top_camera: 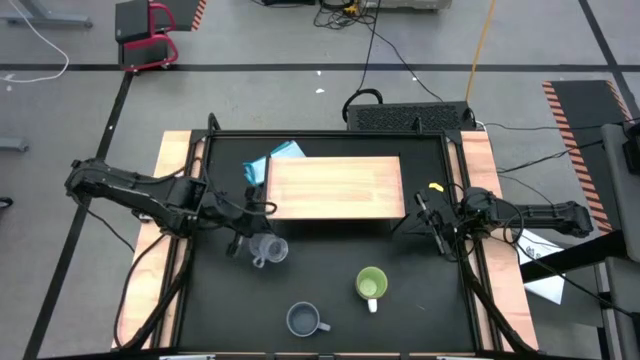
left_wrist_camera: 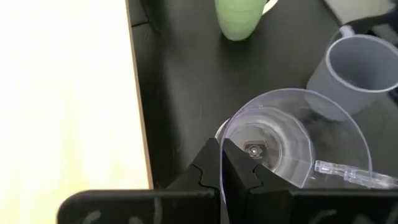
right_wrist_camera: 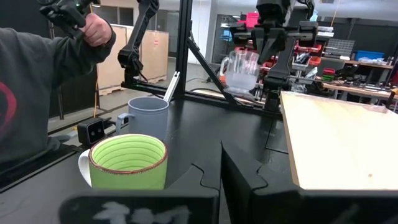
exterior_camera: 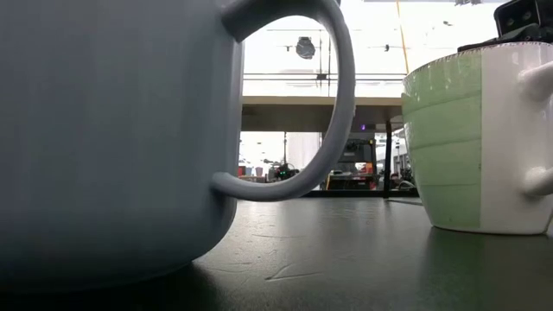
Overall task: Stack small to large cups/mugs on shelf
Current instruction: Put the transparent mug on the shelf
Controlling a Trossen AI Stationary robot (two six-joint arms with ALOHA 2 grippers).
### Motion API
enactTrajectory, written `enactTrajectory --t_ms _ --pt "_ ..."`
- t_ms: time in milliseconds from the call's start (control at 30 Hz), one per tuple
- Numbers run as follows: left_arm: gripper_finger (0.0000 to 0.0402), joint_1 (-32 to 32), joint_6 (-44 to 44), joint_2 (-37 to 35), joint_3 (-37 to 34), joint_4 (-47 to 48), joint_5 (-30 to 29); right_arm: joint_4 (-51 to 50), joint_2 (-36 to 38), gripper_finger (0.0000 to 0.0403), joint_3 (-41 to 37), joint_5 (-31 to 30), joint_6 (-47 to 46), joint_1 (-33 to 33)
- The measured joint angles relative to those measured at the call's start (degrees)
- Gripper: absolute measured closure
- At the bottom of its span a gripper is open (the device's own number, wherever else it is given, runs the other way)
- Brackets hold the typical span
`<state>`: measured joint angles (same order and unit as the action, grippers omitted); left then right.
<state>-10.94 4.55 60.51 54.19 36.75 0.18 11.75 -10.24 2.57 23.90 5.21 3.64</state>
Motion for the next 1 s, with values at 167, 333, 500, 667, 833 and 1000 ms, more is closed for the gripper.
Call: enactTrajectory --t_ms 167,333,500,667,833,1000 --pt "0.0401 0.01 0.75 -2.1 0.0 0.97 1.21 -0.02 0.0 0.0403 0.01 0.02 -0.94 0.0" --pt "0.0401 0.0 1.34 -4.83 0.0 0.82 1.26 -0.04 0.0 0.0403 0.02 0.02 -1.53 0.02" --pt "0.0401 0.0 1.57 -7.45 0.0 1.95 0.17 -0.37 0.0 0.0403 0.02 0.02 -1.51 0.02" --pt "0.0401 0.0 0.69 -10.09 0.0 4.94 -1.8 -1.02 -0.02 0.0403 0.01 0.02 -1.51 0.01" --pt "0.0401 0.0 0.48 -12.18 -0.02 6.35 -1.95 -0.93 -0.02 0.0403 0.02 0.02 -1.52 0.0" --pt "0.0401 0.0 0.25 -14.84 -0.2 8.04 -3.59 -0.92 -0.02 0.0403 0.02 0.02 -1.53 0.02"
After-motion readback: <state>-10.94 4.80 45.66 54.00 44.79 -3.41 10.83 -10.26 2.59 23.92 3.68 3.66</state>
